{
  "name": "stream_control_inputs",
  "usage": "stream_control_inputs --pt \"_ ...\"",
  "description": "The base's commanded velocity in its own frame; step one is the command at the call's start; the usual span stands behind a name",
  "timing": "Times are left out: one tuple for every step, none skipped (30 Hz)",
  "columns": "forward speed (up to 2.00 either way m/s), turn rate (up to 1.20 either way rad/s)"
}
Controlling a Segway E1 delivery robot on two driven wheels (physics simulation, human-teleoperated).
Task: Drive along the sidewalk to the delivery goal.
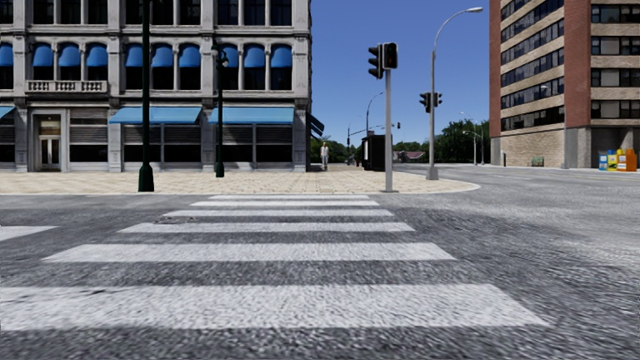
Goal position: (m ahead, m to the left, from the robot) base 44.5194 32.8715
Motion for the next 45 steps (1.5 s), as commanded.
stream_control_inputs --pt "1.37 0.08" --pt "1.39 0.09" --pt "1.44 0.10" --pt "1.44 0.10" --pt "1.49 0.10" --pt "1.54 0.11" --pt "1.57 0.11" --pt "1.58 0.11" --pt "1.58 0.11" --pt "1.60 0.11" --pt "1.61 0.11" --pt "1.61 0.11" --pt "1.61 0.11" --pt "1.61 0.12" --pt "1.62 0.12" --pt "1.62 0.12" --pt "1.62 0.12" --pt "1.63 0.12" --pt "1.63 0.12" --pt "1.63 0.12" --pt "1.63 0.12" --pt "1.63 0.12" --pt "1.63 0.12" --pt "1.63 0.12" --pt "1.63 0.12" --pt "1.63 0.13" --pt "1.63 0.13" --pt "1.63 0.13" --pt "1.63 0.13" --pt "1.63 0.13" --pt "1.63 0.13" --pt "1.63 0.14" --pt "1.63 0.14" --pt "1.63 0.08" --pt "1.63 0.08" --pt "1.63 0.00" --pt "1.63 0.00" --pt "1.63 0.00" --pt "1.63 0.00" --pt "2.00 0.00" --pt "2.00 0.00" --pt "2.00 0.00" --pt "2.00 0.00" --pt "2.00 0.00" --pt "2.00 0.00"
